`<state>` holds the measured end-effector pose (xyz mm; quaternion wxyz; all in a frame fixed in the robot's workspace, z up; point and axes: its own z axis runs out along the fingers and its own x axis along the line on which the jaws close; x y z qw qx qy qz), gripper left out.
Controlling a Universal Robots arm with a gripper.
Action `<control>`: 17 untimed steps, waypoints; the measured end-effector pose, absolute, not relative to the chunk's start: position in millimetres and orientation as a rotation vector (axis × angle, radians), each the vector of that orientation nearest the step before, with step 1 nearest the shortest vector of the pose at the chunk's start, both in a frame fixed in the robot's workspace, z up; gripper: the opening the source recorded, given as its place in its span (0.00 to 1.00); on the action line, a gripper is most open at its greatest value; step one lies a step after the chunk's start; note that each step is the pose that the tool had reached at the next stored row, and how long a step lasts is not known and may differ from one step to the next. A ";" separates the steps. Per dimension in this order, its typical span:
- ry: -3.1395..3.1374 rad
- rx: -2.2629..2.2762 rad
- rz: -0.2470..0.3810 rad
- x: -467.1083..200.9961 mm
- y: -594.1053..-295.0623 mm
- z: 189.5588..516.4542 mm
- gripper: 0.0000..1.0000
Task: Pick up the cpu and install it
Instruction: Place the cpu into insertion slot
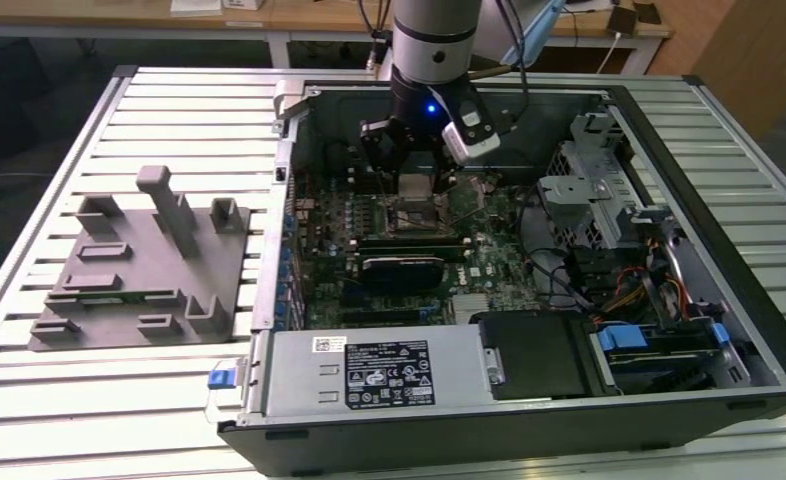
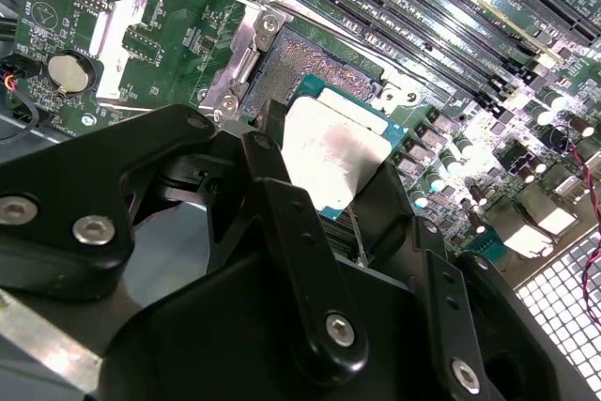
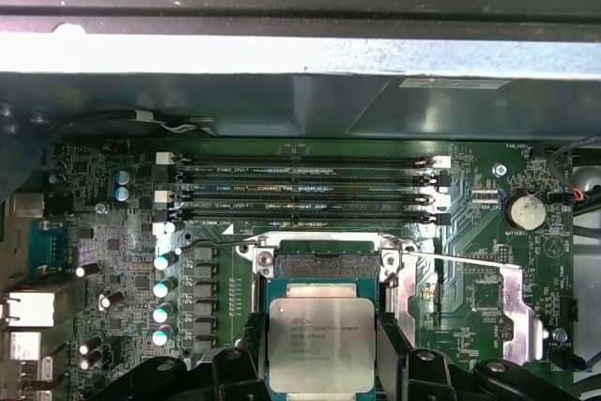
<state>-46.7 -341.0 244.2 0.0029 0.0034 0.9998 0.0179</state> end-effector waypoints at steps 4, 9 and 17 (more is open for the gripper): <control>3.135 0.011 0.056 -46.8 -341.0 244.1 0.54; 3.135 0.025 0.056 -46.7 -341.0 244.0 0.54; 3.132 0.119 0.056 -46.7 -341.0 243.9 0.54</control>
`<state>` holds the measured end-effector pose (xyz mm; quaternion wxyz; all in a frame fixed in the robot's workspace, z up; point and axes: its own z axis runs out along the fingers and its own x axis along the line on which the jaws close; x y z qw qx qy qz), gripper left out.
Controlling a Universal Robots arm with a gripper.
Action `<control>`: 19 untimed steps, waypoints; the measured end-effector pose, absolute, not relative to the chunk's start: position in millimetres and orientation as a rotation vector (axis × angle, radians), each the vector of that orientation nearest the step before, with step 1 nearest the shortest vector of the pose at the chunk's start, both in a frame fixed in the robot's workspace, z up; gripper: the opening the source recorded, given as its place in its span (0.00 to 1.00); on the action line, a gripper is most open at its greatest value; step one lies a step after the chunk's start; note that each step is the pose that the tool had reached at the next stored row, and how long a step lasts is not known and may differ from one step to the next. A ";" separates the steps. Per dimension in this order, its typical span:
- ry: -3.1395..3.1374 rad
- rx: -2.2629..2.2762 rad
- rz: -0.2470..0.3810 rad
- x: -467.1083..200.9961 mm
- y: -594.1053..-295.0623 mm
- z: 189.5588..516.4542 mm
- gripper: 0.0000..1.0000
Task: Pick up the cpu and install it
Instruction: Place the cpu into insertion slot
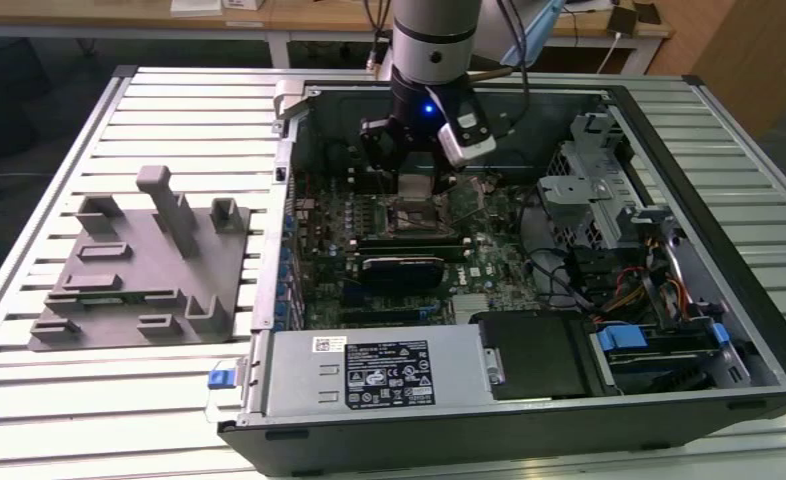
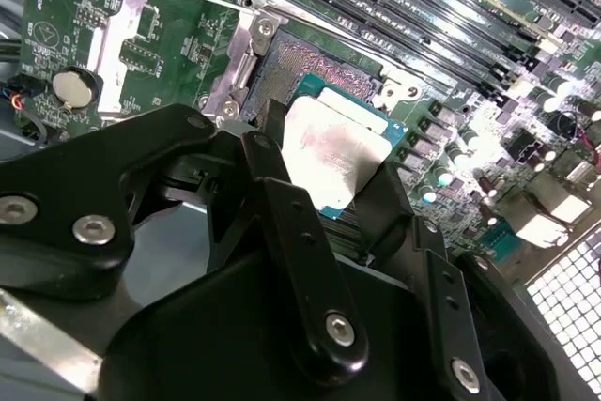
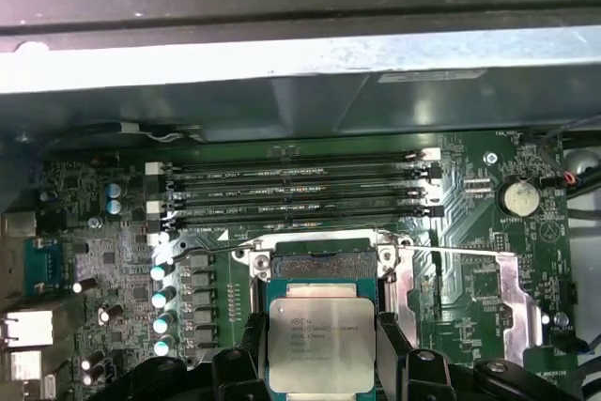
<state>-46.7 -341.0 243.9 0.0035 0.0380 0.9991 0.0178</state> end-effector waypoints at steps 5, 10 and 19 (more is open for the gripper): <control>3.127 0.195 0.055 -46.7 -341.0 243.9 0.54; 3.119 0.287 0.054 -46.7 -341.0 243.9 0.54; 3.096 0.465 0.054 -46.7 -341.0 243.8 0.54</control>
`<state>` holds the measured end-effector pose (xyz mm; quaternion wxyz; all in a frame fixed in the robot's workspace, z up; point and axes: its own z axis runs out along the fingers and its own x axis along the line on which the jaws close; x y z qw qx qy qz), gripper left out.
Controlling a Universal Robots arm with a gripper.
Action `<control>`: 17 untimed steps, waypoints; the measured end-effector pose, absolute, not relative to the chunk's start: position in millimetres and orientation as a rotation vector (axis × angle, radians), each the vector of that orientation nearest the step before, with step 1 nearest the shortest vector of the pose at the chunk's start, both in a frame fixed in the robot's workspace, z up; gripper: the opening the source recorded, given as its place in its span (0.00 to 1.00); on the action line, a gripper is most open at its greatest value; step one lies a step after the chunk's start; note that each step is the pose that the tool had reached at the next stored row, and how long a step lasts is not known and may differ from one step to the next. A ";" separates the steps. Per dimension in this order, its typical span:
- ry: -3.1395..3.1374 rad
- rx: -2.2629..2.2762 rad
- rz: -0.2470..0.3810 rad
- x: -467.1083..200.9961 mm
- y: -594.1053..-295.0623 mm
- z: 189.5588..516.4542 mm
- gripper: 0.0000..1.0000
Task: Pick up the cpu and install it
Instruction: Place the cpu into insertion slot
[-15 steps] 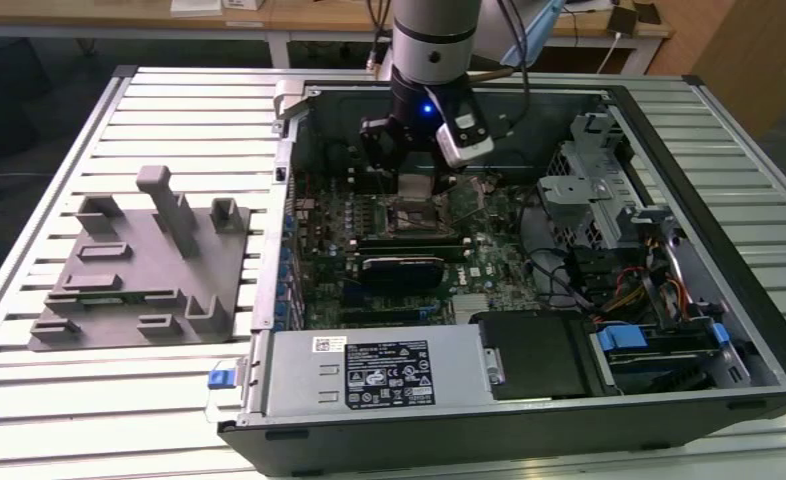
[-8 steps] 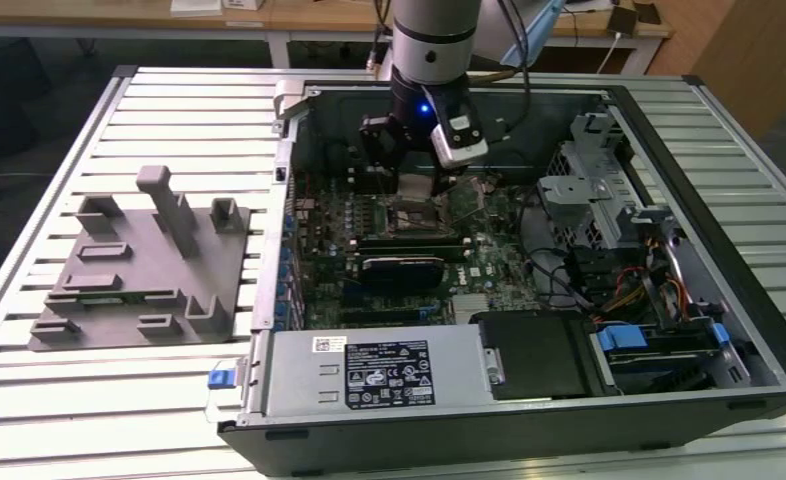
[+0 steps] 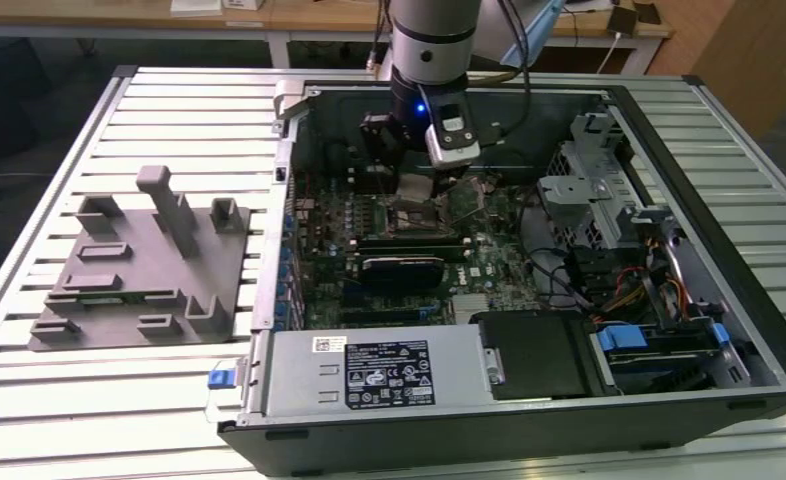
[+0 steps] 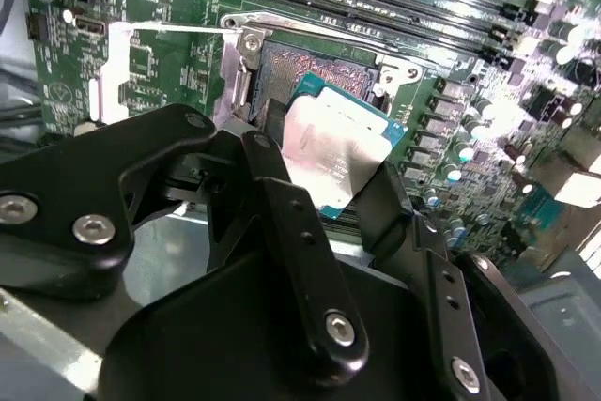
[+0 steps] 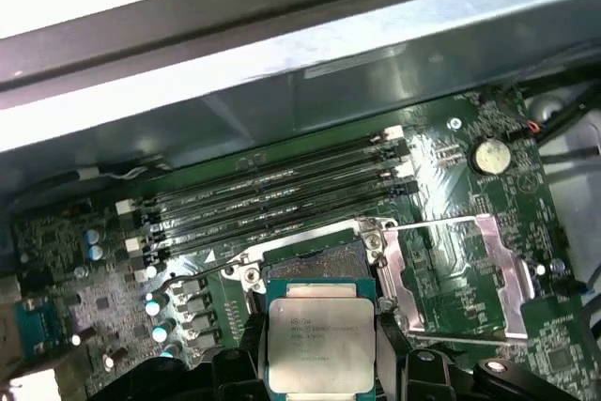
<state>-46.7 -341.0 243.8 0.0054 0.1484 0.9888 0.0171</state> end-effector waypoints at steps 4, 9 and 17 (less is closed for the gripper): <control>3.083 0.538 0.053 -46.8 -341.0 243.7 0.54; 3.063 0.636 0.052 -46.7 -341.0 243.7 0.54; 3.026 0.787 0.051 -46.7 -341.0 243.6 0.54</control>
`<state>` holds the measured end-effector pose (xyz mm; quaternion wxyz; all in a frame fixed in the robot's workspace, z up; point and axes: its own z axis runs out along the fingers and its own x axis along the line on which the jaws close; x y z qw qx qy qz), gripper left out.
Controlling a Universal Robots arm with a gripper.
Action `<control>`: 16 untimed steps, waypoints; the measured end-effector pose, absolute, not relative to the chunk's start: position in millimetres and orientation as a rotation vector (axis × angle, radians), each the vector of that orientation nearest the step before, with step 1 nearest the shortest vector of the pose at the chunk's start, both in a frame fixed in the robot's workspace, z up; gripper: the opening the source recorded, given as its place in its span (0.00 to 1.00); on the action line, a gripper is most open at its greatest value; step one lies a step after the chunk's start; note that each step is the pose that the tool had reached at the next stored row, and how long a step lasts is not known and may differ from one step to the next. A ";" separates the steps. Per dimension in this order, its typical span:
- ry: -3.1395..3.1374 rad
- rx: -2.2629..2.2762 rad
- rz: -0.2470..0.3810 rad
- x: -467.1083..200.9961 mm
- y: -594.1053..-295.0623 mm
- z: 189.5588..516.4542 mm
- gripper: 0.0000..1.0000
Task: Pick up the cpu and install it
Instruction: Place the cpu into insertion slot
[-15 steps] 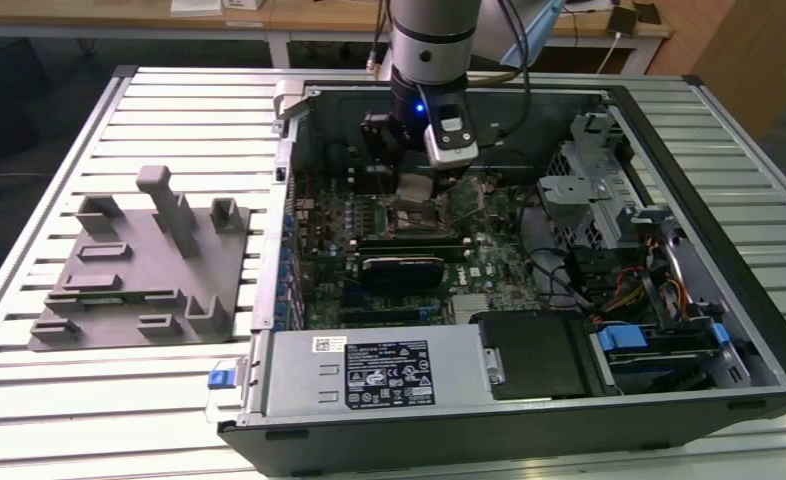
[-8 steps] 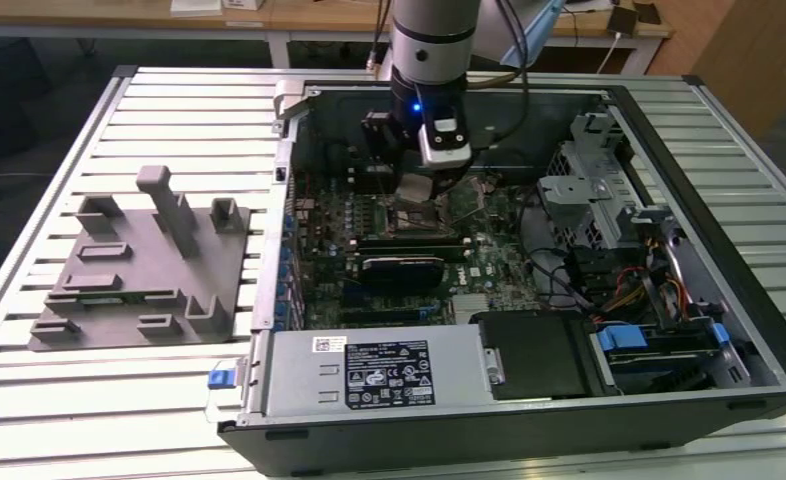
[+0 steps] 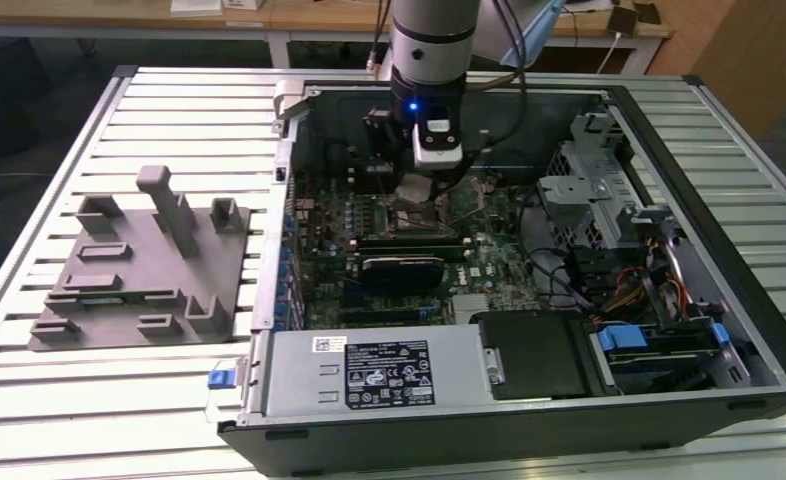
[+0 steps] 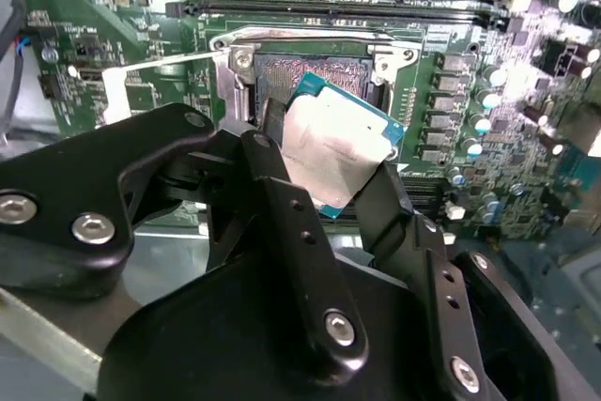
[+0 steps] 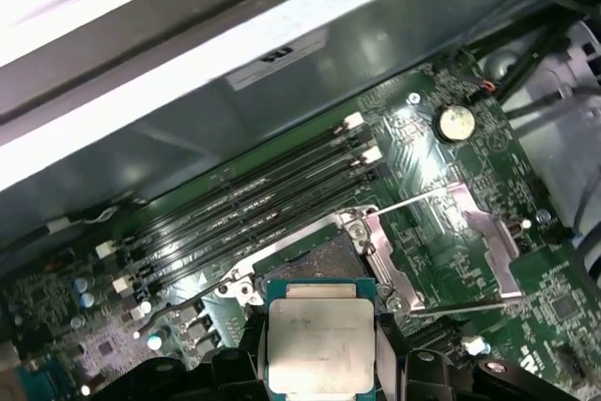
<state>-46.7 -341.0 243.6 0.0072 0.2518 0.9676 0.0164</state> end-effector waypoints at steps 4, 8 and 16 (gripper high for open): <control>3.002 0.871 0.051 -46.7 -341.0 243.5 0.54; 2.970 0.971 0.050 -46.7 -341.0 243.4 0.54; 2.890 1.183 0.048 -46.7 -341.0 242.9 0.54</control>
